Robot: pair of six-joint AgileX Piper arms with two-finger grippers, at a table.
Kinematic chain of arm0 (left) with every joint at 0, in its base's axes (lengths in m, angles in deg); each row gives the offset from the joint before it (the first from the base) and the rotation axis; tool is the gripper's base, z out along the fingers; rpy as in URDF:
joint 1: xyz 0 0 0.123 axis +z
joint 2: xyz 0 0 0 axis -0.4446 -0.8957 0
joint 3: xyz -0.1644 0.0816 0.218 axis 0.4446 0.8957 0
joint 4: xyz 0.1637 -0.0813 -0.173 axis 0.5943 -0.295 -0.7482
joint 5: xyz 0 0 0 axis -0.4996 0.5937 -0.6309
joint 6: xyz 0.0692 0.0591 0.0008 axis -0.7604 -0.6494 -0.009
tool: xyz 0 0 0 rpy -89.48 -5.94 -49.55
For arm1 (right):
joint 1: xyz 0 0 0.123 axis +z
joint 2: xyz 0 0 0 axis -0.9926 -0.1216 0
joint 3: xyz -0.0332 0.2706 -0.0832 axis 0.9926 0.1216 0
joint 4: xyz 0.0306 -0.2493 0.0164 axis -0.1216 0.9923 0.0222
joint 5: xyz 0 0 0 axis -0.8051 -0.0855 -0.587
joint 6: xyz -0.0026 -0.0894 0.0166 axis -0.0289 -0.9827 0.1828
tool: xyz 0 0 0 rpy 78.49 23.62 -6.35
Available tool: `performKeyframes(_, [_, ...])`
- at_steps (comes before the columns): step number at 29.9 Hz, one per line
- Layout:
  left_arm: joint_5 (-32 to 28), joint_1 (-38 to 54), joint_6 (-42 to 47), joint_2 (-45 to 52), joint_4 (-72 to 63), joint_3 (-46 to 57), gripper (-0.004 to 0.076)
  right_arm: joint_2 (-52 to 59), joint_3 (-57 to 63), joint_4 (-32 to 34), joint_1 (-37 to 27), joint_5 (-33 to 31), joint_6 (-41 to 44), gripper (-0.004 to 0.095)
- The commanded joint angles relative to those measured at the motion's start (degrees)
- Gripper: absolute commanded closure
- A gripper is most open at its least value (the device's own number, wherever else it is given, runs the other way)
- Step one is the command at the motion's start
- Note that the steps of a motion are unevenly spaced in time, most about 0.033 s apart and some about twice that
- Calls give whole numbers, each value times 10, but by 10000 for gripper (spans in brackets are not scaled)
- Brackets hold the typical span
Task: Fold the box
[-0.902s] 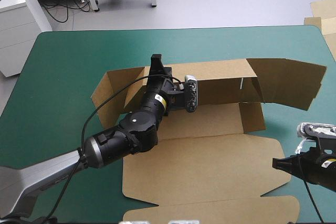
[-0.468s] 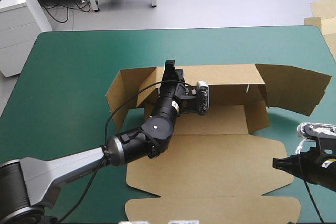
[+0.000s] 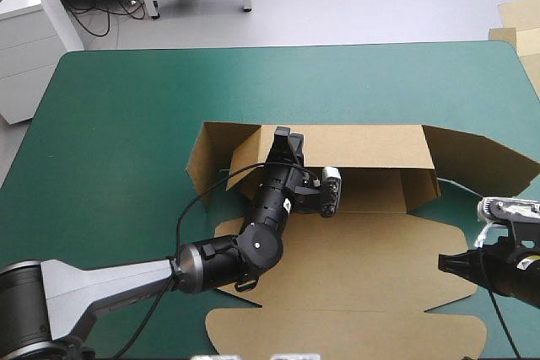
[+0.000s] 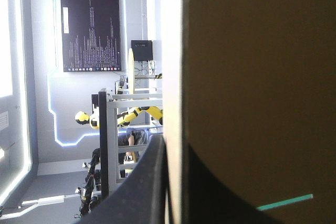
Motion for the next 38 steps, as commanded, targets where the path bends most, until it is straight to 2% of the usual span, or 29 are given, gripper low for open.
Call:
performKeyframes(1, [8,-5,13,23,36,-7,734,-2,-14,-8,0,17,4,918])
performKeyframes(3, [8,-5,13,23,37,-7,734,-2,-14,-18,0,9,23,889])
performKeyframes(5, [8,-5,13,23,37,-7,734,-2,-14,-29,0,1,31,819])
performKeyframes(13, [9,-4,13,23,37,-7,734,-2,-14,-42,0,-25,78,335])
performKeyframes(17, [7,3,18,23,37,-12,734,-2,-14,-43,0,-20,78,203])
performKeyframes(23, [30,25,46,23,37,-32,734,-2,-14,-81,0,-24,78,211])
performKeyframes(26, [8,29,45,23,37,-33,734,-2,-14,-106,0,-20,71,211])
performKeyframes(30, [-13,29,41,21,37,-33,734,-2,-31,-114,0,19,38,211])
performKeyframes(34, [-12,29,39,14,37,-33,734,-13,-95,-108,0,72,-5,211])
performKeyframes(38, [-12,29,39,15,37,-33,734,-75,-194,-83,0,77,-3,211])
